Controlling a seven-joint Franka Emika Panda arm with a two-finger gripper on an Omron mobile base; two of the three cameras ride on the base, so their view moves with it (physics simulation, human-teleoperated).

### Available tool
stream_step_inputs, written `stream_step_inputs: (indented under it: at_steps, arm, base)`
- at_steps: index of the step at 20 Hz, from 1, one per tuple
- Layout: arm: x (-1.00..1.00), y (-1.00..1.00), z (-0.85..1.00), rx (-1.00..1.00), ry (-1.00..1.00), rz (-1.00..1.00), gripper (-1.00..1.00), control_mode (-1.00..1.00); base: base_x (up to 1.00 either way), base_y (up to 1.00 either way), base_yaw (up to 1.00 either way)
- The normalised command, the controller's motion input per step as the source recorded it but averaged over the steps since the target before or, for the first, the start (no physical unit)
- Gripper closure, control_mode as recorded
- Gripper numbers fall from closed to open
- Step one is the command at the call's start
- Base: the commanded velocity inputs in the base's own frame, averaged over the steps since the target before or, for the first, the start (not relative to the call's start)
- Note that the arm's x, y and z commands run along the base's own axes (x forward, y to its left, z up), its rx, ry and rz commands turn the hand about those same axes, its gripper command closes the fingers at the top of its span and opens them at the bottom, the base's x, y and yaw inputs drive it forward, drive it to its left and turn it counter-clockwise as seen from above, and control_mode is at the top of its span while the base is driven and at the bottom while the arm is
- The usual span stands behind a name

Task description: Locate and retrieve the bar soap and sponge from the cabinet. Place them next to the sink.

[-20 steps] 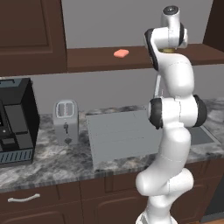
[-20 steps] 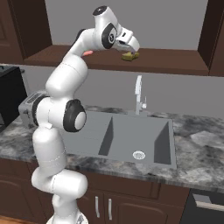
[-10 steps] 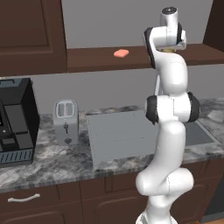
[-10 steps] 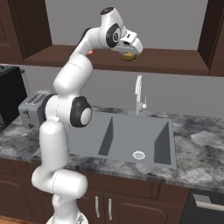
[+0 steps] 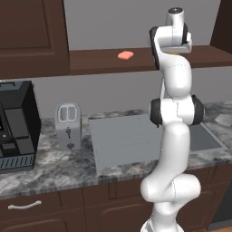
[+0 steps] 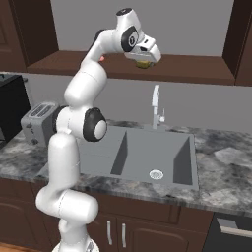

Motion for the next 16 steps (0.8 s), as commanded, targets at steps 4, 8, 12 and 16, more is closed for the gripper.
stream_step_inputs:
  at_steps: [4, 8, 12, 16]
  arm:
    - [-0.1, 0.04, 0.0, 0.01, 0.0, 0.0, 1.0, -1.0]
    - [-0.58, 0.1, 0.13, 0.01, -0.02, 0.0, 1.0, -1.0]
    - [-0.77, 0.17, 0.18, 0.0, -0.03, 0.0, 1.0, -1.0]
    - [-0.99, 0.21, 0.08, 0.02, -0.04, 0.0, 1.0, -1.0]
  base:
    - [0.0, 0.0, 0.0]
    - [0.0, 0.0, 0.0]
    - [0.0, 0.0, 0.0]
    - [0.0, 0.0, 0.0]
